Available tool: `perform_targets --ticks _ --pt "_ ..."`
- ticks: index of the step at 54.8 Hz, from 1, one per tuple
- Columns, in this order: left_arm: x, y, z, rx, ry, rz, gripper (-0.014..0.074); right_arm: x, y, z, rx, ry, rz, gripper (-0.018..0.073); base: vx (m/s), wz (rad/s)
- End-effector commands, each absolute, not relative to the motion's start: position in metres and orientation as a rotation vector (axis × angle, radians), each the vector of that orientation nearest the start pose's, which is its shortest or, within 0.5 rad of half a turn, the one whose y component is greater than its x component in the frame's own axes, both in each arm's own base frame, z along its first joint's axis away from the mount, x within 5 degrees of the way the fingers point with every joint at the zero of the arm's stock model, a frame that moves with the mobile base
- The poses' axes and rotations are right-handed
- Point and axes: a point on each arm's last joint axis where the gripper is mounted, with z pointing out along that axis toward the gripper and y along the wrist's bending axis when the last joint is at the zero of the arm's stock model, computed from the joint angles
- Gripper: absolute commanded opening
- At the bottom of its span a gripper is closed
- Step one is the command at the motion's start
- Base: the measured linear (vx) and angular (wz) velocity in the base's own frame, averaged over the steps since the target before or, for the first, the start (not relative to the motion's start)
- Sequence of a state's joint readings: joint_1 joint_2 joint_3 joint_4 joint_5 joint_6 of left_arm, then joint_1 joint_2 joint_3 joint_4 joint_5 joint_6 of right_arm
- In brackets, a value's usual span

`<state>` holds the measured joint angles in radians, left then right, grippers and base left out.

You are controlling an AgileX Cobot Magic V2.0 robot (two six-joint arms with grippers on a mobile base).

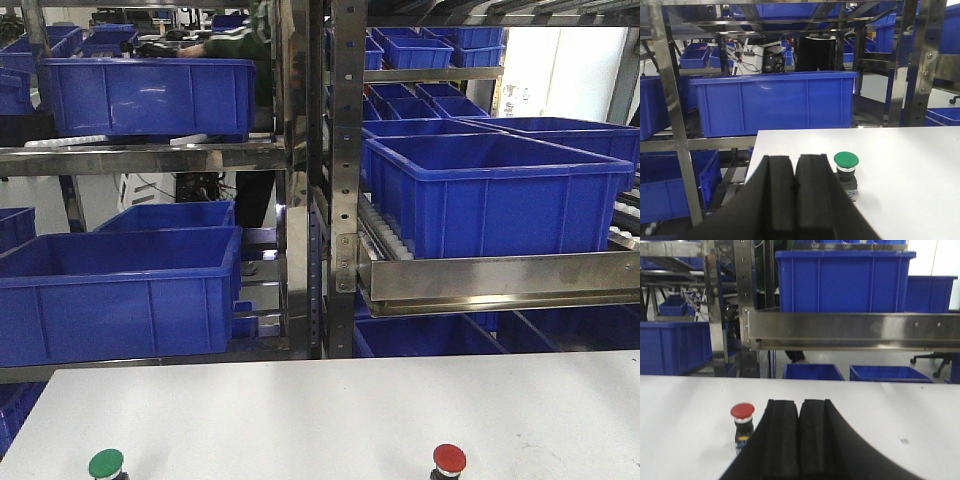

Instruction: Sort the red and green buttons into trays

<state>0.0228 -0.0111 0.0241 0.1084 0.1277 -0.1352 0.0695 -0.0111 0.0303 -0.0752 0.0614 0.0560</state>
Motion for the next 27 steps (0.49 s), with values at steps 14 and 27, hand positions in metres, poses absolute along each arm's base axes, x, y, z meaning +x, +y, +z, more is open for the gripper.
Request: perform_targets --ticks 14,27 --pt "0.048 -0.001 0.247 -0.05 1.237 -0.076 -0.0006 0.045 0.004 0.264 -0.076 1.22 0.033 -0.0008 0.0 0.0" --pt "0.067 -0.001 0.325 -0.02 1.25 -0.033 -0.0006 0.08 0.006 0.35 -0.086 1.274 0.022 -0.0008 0.0 0.0"
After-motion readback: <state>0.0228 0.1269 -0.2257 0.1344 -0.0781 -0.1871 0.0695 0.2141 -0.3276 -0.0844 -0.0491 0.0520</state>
